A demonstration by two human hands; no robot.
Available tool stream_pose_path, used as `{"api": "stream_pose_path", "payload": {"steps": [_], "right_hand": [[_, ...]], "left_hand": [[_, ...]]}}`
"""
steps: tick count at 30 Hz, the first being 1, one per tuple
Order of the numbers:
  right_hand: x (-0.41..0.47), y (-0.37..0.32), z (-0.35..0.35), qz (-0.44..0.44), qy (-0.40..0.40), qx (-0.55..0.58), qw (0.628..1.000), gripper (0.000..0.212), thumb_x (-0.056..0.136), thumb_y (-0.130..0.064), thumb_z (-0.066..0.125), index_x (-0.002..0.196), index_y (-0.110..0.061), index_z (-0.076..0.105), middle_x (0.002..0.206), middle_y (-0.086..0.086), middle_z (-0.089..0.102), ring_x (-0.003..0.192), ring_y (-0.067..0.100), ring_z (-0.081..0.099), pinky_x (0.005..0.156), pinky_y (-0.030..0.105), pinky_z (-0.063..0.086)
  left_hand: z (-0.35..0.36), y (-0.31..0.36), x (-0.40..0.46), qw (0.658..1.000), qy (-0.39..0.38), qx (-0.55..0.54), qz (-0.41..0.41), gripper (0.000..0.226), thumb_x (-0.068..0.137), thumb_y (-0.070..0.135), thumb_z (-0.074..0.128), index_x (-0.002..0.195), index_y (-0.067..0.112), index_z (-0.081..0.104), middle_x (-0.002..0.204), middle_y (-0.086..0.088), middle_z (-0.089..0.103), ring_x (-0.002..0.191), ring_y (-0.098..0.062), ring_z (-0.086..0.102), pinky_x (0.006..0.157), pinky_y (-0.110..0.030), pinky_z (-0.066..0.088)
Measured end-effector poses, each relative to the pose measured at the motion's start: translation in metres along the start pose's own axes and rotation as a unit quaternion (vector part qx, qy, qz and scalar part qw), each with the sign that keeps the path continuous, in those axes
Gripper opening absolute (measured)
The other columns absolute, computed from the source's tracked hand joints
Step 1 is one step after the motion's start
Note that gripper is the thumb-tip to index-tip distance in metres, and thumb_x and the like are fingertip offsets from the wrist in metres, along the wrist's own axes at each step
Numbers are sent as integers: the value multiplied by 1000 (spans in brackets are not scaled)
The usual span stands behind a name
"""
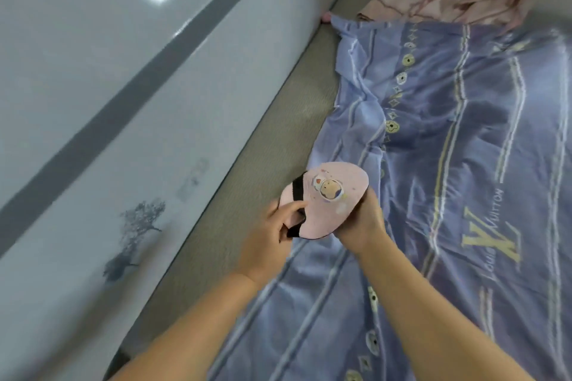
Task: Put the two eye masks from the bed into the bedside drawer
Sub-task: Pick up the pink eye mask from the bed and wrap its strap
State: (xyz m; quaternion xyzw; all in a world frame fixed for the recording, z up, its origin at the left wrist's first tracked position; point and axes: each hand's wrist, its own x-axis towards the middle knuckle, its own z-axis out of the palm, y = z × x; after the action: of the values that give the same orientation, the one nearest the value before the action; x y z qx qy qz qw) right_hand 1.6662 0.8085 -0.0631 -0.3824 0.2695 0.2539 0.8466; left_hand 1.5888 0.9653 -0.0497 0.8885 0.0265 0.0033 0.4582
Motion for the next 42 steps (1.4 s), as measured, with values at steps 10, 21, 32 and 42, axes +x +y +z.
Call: {"api": "stream_pose_path", "payload": {"steps": [10, 21, 32, 42], "right_hand": [[-242, 9, 41, -36, -157, -388, 908, 17, 92, -17, 50, 102, -19, 64, 94, 4, 70, 79, 19, 64, 60, 30, 58], [-400, 104, 60, -28, -329, -427, 842, 19, 94, -21, 50, 97, -26, 68, 98, 1, 71, 85, 21, 62, 68, 36, 51], [-583, 259, 1, 12, -407, -515, 755, 25, 89, -12, 57, 112, -9, 51, 106, 19, 65, 79, 24, 66, 60, 35, 58], [-636, 276, -23, -25, -526, -562, 637, 20, 86, -21, 63, 104, -31, 63, 103, 0, 69, 90, 11, 67, 73, 25, 56]], "left_hand": [[-53, 122, -225, 943, 57, 328, -14, 57, 77, 12, 61, 129, 29, 44, 154, -18, 13, 143, -39, 8, 111, -62, 18], [-107, 171, -471, 977, 106, 165, -89, 41, 84, 11, 53, 125, 16, 51, 119, 2, 64, 99, -6, 61, 94, -7, 39], [-108, 203, -684, 856, 421, -238, -181, 64, 90, 9, 55, 141, 32, 24, 101, -3, 73, 96, -11, 64, 85, -24, 50], [-110, 206, -752, 900, 393, 24, -186, 11, 86, 18, 61, 92, 24, 66, 87, 4, 58, 76, -6, 51, 66, -20, 40]]}}
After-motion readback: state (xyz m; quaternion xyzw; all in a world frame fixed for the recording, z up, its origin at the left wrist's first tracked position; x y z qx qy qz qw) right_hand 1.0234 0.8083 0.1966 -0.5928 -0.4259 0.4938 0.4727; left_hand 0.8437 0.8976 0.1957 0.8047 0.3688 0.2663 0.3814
